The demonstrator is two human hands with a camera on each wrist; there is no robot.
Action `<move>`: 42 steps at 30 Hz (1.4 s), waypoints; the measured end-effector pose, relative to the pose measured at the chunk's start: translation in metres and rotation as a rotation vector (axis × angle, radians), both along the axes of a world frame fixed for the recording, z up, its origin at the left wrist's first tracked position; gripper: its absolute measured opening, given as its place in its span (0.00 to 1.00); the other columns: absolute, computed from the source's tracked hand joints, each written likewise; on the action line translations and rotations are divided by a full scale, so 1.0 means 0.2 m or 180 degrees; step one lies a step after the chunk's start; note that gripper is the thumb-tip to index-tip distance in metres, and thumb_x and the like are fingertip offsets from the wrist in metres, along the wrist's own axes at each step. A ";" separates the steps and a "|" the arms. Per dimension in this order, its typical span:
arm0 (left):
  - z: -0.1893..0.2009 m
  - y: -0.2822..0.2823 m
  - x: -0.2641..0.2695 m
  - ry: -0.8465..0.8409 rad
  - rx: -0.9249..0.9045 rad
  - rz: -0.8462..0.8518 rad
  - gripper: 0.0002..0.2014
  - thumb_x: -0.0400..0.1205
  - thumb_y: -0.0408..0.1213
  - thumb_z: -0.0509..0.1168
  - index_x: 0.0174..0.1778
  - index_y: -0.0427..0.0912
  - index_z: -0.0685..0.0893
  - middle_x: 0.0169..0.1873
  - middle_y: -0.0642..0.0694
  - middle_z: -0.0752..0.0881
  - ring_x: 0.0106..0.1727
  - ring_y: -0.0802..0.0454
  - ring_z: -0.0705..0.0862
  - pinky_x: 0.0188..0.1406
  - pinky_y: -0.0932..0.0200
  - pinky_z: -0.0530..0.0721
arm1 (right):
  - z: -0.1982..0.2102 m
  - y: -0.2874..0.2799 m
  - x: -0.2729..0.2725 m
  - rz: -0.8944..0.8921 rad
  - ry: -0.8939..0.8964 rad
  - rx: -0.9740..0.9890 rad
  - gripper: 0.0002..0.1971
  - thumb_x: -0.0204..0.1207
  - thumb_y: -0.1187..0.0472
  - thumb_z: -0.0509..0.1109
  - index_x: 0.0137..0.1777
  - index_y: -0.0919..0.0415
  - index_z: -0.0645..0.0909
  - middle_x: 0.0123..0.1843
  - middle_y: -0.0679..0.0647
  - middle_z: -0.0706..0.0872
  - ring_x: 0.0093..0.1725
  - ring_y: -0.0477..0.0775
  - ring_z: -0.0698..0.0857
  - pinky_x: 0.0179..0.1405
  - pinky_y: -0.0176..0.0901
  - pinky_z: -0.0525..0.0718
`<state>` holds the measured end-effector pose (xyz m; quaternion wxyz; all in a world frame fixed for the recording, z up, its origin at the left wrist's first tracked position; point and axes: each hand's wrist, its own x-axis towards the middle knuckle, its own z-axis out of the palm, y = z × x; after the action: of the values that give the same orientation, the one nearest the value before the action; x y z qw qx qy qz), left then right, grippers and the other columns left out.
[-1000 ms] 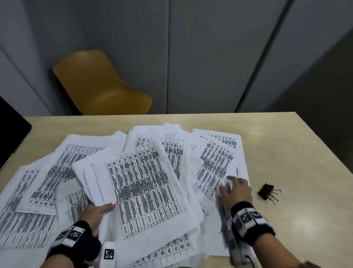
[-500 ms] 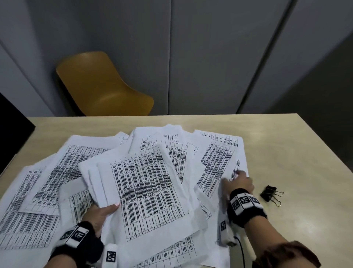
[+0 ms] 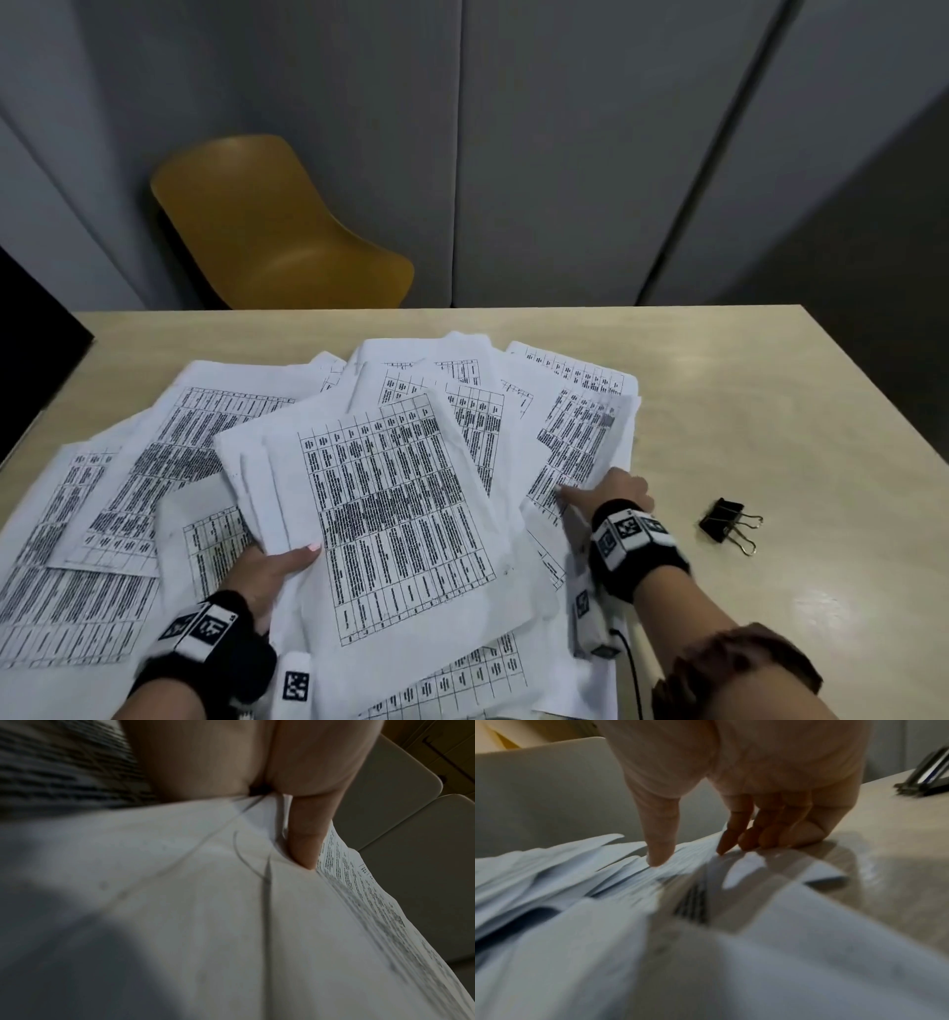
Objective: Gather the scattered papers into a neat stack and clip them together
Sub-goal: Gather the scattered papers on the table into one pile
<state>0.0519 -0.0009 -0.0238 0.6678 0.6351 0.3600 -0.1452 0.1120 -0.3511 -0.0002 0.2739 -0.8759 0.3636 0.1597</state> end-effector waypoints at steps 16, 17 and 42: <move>0.08 -0.05 -0.03 0.0003 0.0122 -0.0007 0.22 0.74 0.20 0.67 0.65 0.23 0.76 0.62 0.23 0.80 0.63 0.28 0.80 0.67 0.39 0.74 | -0.01 0.06 -0.03 -0.0580 -0.0270 0.0178 0.52 0.54 0.56 0.85 0.71 0.63 0.55 0.70 0.67 0.65 0.65 0.72 0.77 0.61 0.61 0.80; 0.08 -0.05 -0.03 -0.0016 0.0126 -0.0009 0.22 0.74 0.20 0.67 0.65 0.23 0.76 0.62 0.23 0.80 0.63 0.29 0.80 0.67 0.39 0.74 | -0.01 0.06 -0.03 -0.0628 -0.0235 0.0138 0.49 0.52 0.54 0.85 0.68 0.64 0.59 0.68 0.67 0.70 0.65 0.72 0.78 0.62 0.62 0.80; 0.12 -0.09 -0.04 -0.0151 0.0446 -0.0310 0.20 0.76 0.21 0.66 0.65 0.23 0.75 0.66 0.26 0.78 0.67 0.32 0.77 0.68 0.44 0.70 | 0.37 -0.14 -0.22 -0.0169 -0.1474 -0.0203 0.10 0.77 0.70 0.60 0.44 0.56 0.78 0.33 0.57 0.76 0.38 0.60 0.75 0.41 0.38 0.71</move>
<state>0.0437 -0.0192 0.0011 0.6221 0.7003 0.3221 -0.1369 0.0680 -0.3793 0.0738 0.3262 -0.8876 0.3189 -0.0643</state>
